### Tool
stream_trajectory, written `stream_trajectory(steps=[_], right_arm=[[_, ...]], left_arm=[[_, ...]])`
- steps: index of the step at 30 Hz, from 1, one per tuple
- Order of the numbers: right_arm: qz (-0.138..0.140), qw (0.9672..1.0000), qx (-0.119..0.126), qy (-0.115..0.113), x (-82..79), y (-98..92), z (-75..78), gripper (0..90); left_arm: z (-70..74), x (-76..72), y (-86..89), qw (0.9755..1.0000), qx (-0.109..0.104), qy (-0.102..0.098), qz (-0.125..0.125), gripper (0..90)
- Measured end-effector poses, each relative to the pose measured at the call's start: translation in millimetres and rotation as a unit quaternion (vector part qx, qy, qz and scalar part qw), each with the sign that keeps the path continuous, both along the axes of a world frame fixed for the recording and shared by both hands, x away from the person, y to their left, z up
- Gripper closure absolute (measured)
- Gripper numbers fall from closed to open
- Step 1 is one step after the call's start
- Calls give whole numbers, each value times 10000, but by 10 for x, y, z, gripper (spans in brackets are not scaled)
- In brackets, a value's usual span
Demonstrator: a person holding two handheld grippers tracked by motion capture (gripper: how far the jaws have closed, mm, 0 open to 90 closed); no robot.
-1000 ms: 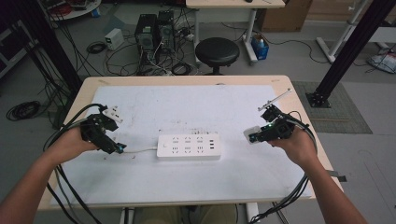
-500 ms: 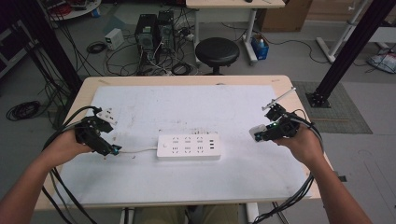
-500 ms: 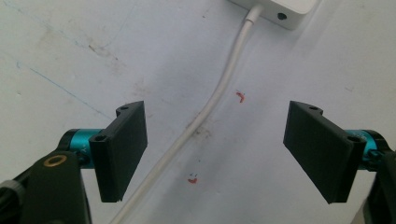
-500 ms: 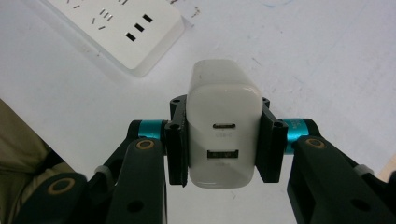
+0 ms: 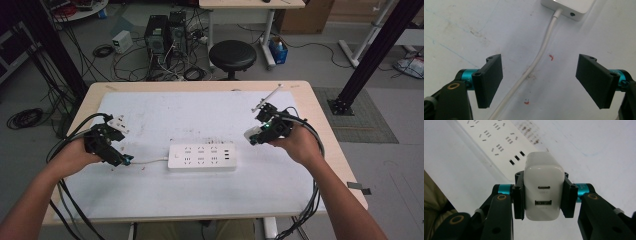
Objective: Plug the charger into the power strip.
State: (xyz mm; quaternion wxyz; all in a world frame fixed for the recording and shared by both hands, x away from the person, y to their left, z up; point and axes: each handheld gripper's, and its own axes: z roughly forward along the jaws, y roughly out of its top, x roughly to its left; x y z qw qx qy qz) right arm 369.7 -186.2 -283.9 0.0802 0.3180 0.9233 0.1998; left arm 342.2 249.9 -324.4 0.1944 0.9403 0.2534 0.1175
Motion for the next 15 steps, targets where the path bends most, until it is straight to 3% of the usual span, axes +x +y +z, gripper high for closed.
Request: stream_trajectory(steps=[4,7,11,15], right_arm=[[481,9987,-146,53,75,259,-19,619],[687,9973,-260,79,132,380,-52,619],[1290,9904,-445,216,263,633,-181,619],[1691,9818,-831,236,331,823,-304,620]], left_arm=[[-45,5,-24,10000,-21,34,-33,217],[-81,-2,-21,10000,-44,52,-26,217],[-106,3,-9,10000,13,72,-50,217],[-116,4,-29,10000,-1,63,-37,217]])
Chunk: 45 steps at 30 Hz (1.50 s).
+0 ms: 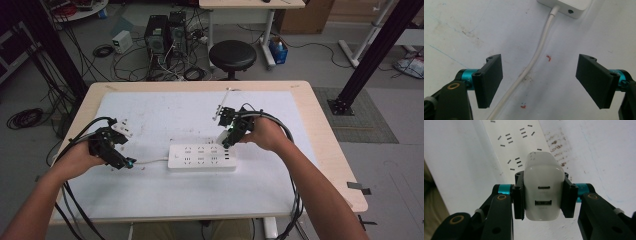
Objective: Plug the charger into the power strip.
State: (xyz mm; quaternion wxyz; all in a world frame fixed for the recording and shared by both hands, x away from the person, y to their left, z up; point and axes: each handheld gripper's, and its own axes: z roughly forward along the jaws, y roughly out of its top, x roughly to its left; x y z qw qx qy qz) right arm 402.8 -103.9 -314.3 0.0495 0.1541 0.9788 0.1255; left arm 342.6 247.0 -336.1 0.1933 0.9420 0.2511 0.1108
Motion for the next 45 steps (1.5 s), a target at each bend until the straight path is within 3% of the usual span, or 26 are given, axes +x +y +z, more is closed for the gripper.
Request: stream_trajectory(steps=[1,7,21,23,26,30,35,37,39,44,45], right_arm=[[149,9999,-66,-18,18,42,-31,620],[450,9974,-565,24,70,253,-180,620],[830,9924,-909,84,136,454,-317,620],[962,9906,-972,89,137,489,-334,620],[1311,9841,-1202,16,115,538,-355,620],[1610,9783,-1299,-77,114,564,-359,620],[1101,9843,-1374,111,125,611,-357,623],[1048,9836,-1468,43,94,645,-360,624],[1214,9810,-1512,-108,63,672,-375,625],[1333,9785,-1569,-71,79,693,-398,625],[1385,9760,-1678,-95,72,706,-450,626]], left_arm=[[1,2,-4,10000,23,6,-17,217],[-25,1,-25,10000,30,23,-31,217],[-65,-8,-11,10000,12,53,-23,217],[-69,-11,-3,10000,7,63,-19,217],[-75,-9,8,10000,-5,58,6,217],[-82,-9,5,10000,-15,72,5,217],[-95,-7,4,10000,12,83,-40,217],[-107,-10,5,10000,-25,92,-1,217],[-105,-8,7,10000,-20,94,-6,217],[-99,-16,5,10000,-22,90,-11,217],[-99,-19,8,9999,-38,96,3,217]])
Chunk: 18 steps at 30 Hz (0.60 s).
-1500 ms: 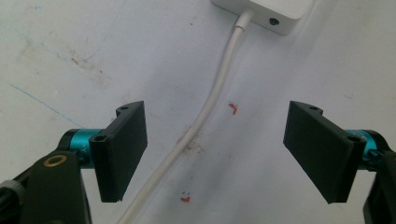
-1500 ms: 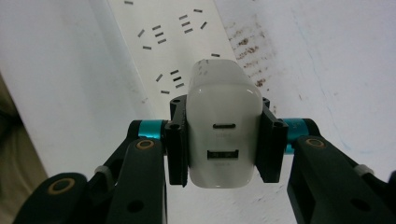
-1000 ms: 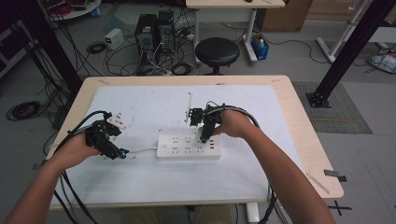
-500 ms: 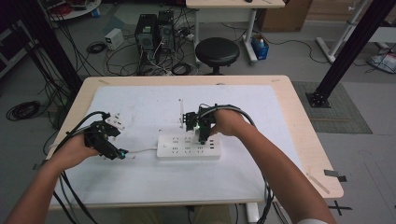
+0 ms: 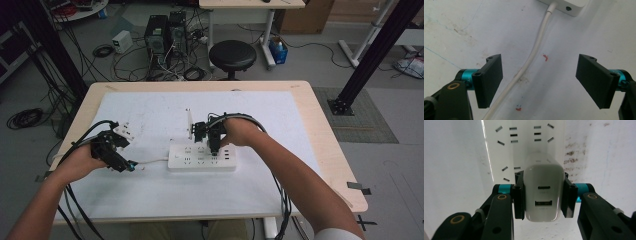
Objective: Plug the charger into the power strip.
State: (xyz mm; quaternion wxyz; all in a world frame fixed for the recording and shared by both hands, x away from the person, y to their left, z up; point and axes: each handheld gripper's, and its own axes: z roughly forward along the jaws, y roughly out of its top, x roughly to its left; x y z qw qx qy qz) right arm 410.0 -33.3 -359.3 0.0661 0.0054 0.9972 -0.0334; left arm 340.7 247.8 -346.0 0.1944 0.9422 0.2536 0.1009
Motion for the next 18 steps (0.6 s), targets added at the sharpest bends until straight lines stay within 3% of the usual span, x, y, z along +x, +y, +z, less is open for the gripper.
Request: stream_trajectory(steps=[4,10,13,16,18], right_arm=[[25,10000,52,43,18,11,-10,625],[-154,9997,90,159,50,17,-10,624],[-105,9999,90,90,37,19,-17,623],[-109,9997,222,40,30,-3,-32,619],[-252,9991,311,102,41,-23,-41,618]], left_arm=[[-16,-2,16,10000,-16,8,14,217],[-16,12,7,10000,-8,14,-14,216],[-15,17,5,10000,-4,18,-5,216],[-28,19,-1,10000,-24,28,4,217],[-36,20,-2,10000,-27,32,11,217]])
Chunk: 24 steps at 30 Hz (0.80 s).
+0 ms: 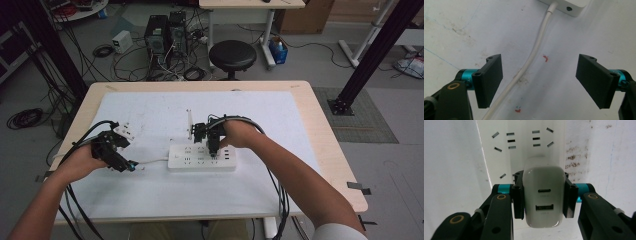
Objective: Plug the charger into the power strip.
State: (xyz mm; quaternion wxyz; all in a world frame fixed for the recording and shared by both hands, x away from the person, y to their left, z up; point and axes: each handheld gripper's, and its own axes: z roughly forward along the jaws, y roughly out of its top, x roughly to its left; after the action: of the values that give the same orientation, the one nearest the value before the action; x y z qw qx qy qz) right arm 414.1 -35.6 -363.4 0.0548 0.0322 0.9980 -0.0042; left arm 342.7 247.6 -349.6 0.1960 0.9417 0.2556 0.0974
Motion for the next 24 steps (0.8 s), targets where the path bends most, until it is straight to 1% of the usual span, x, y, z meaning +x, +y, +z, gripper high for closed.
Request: stream_trajectory(steps=[1,2,3,5,6,7,8,10,11,13,14,17,18,19,20,21,24], right_arm=[[-21,10000,42,59,20,-10,0,619],[-72,9999,50,90,26,-16,1,619],[-64,9999,54,105,29,-17,2,620],[-3,10000,40,51,14,-16,-2,622],[44,10000,4,-16,-5,-12,-5,622],[113,9999,-55,-57,-21,-6,-7,624],[191,9996,-127,-135,-44,7,-9,625],[294,9990,-267,-199,-64,36,-18,626],[325,9987,-347,-208,-68,54,-17,626],[269,9991,-307,-118,-38,56,-17,626],[142,9996,-256,-48,-24,46,-15,626],[143,9997,-218,39,15,39,-13,627],[141,9997,-191,36,15,44,-19,627],[131,9996,-233,22,5,51,-19,627],[184,9994,-293,-35,-12,64,-22,627],[219,9991,-346,-107,-35,80,-33,627],[283,9987,-364,-199,-62,80,-45,627]], left_arm=[[-4,2,2,10000,5,14,-16,217],[-8,0,2,10000,4,13,-8,217],[-8,-1,5,10000,4,15,-10,217],[-10,-1,14,10000,9,10,-17,217],[-15,0,16,10000,-17,11,11,217],[-10,9,24,10000,29,28,-16,217],[-14,12,25,10000,1,25,1,217],[-13,19,23,10000,22,24,-4,217],[-14,14,17,10000,-14,20,12,217],[-10,10,14,10000,-10,7,0,217],[-5,8,16,10000,18,15,-15,217],[-5,-2,17,10000,-31,-16,30,216],[-5,-5,16,10000,-50,-21,49,217],[-7,-7,12,10000,-72,-22,57,217],[-4,-5,9,10000,-40,-21,31,217],[-8,-9,0,10000,-62,-22,55,217],[-5,-15,-16,10000,-45,-28,7,217]])
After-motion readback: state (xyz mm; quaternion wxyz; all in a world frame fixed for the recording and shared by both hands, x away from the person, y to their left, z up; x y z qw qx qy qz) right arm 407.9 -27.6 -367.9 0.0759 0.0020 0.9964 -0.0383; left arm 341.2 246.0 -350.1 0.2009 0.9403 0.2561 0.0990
